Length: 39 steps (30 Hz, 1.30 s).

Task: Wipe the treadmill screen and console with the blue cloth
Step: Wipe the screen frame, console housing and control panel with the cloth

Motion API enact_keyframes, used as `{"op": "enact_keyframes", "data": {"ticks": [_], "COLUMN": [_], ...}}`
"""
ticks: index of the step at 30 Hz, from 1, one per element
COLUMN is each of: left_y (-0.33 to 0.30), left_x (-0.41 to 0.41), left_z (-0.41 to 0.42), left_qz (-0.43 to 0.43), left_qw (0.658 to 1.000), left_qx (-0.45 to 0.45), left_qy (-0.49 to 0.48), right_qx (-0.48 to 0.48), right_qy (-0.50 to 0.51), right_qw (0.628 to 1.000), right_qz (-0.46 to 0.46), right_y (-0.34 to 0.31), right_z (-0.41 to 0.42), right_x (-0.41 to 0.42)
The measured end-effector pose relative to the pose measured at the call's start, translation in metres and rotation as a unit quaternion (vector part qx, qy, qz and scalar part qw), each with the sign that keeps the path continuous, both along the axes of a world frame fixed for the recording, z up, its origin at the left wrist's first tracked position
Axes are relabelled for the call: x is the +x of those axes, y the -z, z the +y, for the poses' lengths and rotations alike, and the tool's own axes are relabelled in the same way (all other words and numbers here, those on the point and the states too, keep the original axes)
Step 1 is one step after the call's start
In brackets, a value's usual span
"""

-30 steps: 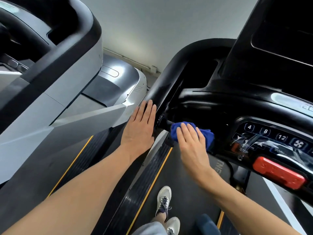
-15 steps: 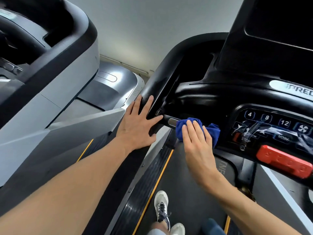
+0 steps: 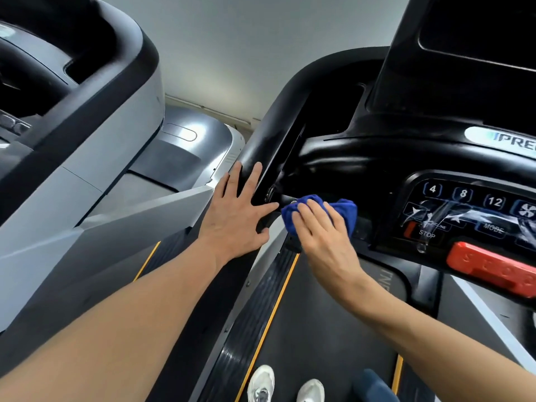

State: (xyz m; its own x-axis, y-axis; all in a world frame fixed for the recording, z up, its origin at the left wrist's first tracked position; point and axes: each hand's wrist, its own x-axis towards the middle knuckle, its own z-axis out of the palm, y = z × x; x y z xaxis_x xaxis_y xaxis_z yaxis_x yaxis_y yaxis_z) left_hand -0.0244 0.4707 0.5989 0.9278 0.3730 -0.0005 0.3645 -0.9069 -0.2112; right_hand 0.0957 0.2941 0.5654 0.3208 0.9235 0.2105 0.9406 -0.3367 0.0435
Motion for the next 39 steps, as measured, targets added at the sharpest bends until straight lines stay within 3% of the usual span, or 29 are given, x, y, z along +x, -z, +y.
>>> {"op": "enact_keyframes", "data": {"ticks": [3, 8, 13, 16, 22, 26, 31, 35, 39], "left_y": [0.0, -0.001, 0.002, 0.002, 0.001, 0.0, 0.001, 0.001, -0.002], "left_x": [-0.001, 0.002, 0.004, 0.004, 0.003, 0.001, 0.003, 0.002, 0.003], "left_z": [0.0, -0.003, -0.005, -0.003, -0.003, -0.002, 0.0, -0.002, -0.003], "left_qz": [-0.007, 0.0, 0.069, 0.084, 0.073, 0.06, 0.046, 0.056, 0.07], "left_qw": [1.0, 1.0, 0.986, 0.987, 0.987, 0.988, 0.989, 0.988, 0.986], "left_qx": [-0.002, 0.001, 0.035, 0.039, 0.025, 0.014, 0.002, 0.006, 0.015], "left_qy": [0.006, 0.018, 0.146, 0.132, 0.138, 0.14, 0.143, 0.147, 0.148], "right_qx": [0.006, 0.019, 0.039, 0.073, 0.11, 0.116, 0.119, 0.095, 0.102], "right_qy": [0.015, 0.121, 0.226, 0.259, 0.353, 0.318, 0.444, 0.371, 0.46], "right_qw": [1.0, 0.992, 0.971, 0.959, 0.92, 0.934, 0.871, 0.91, 0.864], "right_qz": [-0.002, 0.032, 0.062, 0.088, 0.13, 0.112, 0.174, 0.157, 0.178], "right_y": [0.002, 0.002, 0.009, 0.01, 0.009, 0.006, -0.001, 0.005, 0.0], "right_z": [-0.005, -0.054, -0.008, 0.031, 0.01, 0.029, 0.022, 0.021, 0.014], "right_x": [-0.003, -0.035, -0.068, -0.071, -0.079, -0.074, -0.074, -0.081, -0.065]}}
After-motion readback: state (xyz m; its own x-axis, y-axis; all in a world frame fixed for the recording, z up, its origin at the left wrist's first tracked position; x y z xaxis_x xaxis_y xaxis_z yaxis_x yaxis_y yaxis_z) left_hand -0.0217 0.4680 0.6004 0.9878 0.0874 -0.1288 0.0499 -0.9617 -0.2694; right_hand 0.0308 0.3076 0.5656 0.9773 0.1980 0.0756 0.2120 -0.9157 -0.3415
